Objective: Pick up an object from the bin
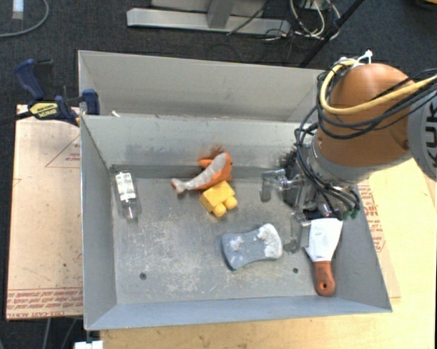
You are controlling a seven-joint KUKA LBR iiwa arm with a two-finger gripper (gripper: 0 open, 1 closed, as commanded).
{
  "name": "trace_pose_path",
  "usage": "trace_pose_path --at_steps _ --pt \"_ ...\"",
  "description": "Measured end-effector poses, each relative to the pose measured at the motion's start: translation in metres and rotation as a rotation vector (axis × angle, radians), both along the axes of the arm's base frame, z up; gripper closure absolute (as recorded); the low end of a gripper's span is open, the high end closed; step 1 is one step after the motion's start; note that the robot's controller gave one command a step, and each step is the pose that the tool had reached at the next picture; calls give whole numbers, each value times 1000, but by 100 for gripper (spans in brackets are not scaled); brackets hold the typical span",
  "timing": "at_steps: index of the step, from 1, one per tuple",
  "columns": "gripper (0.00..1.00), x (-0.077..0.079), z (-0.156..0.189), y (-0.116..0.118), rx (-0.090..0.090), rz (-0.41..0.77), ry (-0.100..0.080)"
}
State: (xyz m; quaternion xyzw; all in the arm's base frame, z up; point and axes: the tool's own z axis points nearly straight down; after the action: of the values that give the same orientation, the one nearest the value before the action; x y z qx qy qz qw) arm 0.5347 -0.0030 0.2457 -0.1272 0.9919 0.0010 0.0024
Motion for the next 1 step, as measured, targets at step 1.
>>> trace_pose_path --at_steps 1 --pt "0 1 -18 2 -3 161 0"
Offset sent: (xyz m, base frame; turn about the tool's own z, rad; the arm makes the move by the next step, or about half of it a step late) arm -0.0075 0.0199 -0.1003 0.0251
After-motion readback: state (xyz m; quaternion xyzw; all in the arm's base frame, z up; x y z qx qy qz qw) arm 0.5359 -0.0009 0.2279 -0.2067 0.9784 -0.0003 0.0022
